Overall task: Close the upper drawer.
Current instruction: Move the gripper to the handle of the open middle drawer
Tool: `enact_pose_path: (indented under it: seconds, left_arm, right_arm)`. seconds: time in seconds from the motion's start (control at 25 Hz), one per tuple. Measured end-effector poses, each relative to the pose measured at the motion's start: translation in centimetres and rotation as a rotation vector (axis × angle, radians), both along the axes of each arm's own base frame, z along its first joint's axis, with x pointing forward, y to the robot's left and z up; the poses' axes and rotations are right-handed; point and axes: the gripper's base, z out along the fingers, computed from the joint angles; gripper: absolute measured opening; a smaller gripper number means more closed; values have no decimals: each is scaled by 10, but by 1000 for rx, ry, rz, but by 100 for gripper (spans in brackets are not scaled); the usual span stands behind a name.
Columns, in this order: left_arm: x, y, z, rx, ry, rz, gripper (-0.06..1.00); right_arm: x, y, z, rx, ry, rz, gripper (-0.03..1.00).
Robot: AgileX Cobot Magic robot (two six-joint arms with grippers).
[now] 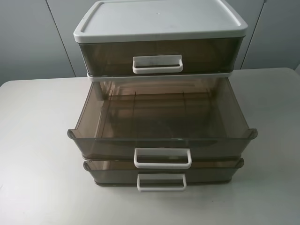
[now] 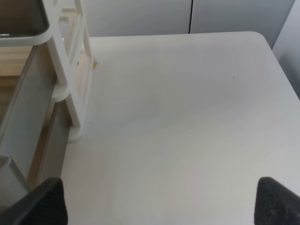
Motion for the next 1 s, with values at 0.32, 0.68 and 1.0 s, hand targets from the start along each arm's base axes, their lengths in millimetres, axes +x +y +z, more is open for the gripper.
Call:
enact_pose_path:
  seconds: [0.32,0.68,1.0]
  left_arm:
    - [0,0,0,0,0,0,74]
    - [0,0,0,0,0,0,74]
    - [0,0,0,0,0,0,74]
  right_arm:
    - [0,0,0,0,0,0,61]
    - [0,0,0,0,0,0,61]
    - [1,-1,15,-18,-43,-2,61]
